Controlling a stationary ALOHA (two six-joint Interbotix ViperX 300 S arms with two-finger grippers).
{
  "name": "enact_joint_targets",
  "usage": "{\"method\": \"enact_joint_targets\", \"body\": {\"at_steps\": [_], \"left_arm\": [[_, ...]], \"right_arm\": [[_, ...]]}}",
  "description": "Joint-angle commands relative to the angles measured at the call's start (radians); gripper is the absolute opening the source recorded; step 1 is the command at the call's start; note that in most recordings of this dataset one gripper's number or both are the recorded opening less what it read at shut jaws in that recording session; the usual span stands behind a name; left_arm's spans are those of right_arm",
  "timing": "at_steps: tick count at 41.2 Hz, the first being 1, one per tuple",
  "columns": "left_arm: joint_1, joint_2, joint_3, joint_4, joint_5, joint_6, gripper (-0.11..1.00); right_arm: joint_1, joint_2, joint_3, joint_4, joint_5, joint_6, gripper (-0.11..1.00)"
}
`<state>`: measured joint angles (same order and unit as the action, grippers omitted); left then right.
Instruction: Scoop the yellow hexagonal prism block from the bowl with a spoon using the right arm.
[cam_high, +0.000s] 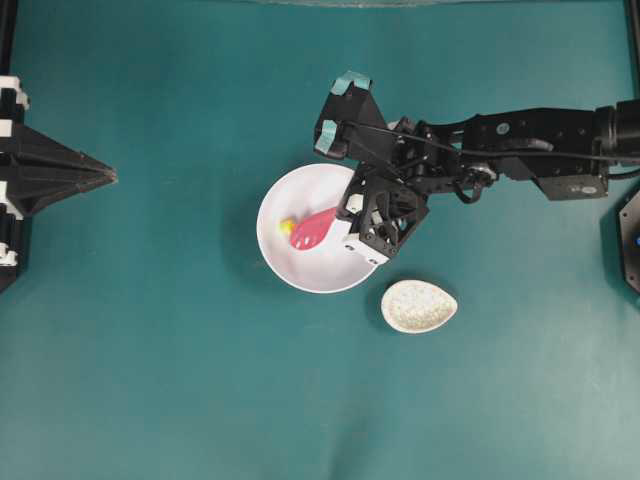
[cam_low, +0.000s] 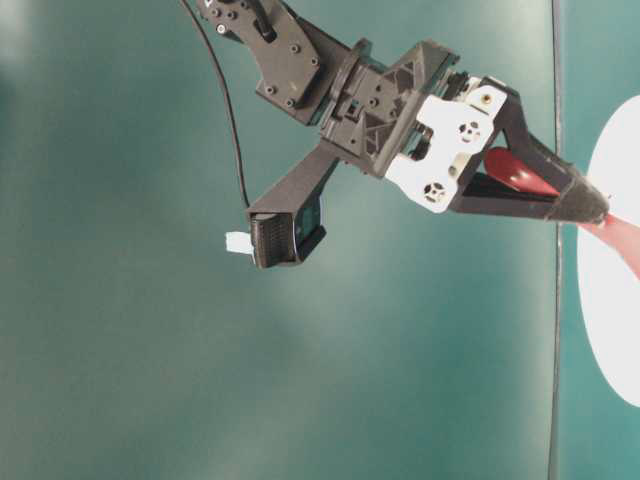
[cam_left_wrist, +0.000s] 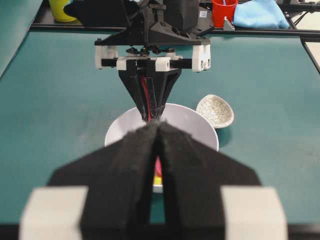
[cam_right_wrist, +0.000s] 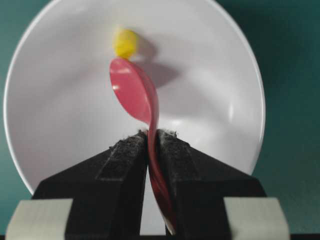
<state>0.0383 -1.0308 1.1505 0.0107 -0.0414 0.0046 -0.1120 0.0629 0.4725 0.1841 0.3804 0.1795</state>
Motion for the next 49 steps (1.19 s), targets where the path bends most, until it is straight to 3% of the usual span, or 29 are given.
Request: {"method": "enact_joint_targets", "body": {"at_steps": [1,14,32,49], "left_arm": [[0.003,0.003,-0.023,0.003,-0.006,-0.002,0.01],[0.003,0.003,-0.023,0.003,-0.006,-0.002,0.01],[0.003,0.003,-0.023,0.003,-0.008,-0.002,0.01],[0.003,0.003,-0.025,0.003,-0.011,-0.002,0.01]], "right_arm": [[0.002,-0.015,-0.017,0.003,-0.021,0.002,0.16],[0.0,-0.032,-0.026,-0.003,0.008,-0.011,0.16],[-0.002,-0.244,-0.025,-0.04,0.178,-0.009,0.16],[0.008,-0.388,0.084,-0.038,0.232,-0.002,0.16]]}}
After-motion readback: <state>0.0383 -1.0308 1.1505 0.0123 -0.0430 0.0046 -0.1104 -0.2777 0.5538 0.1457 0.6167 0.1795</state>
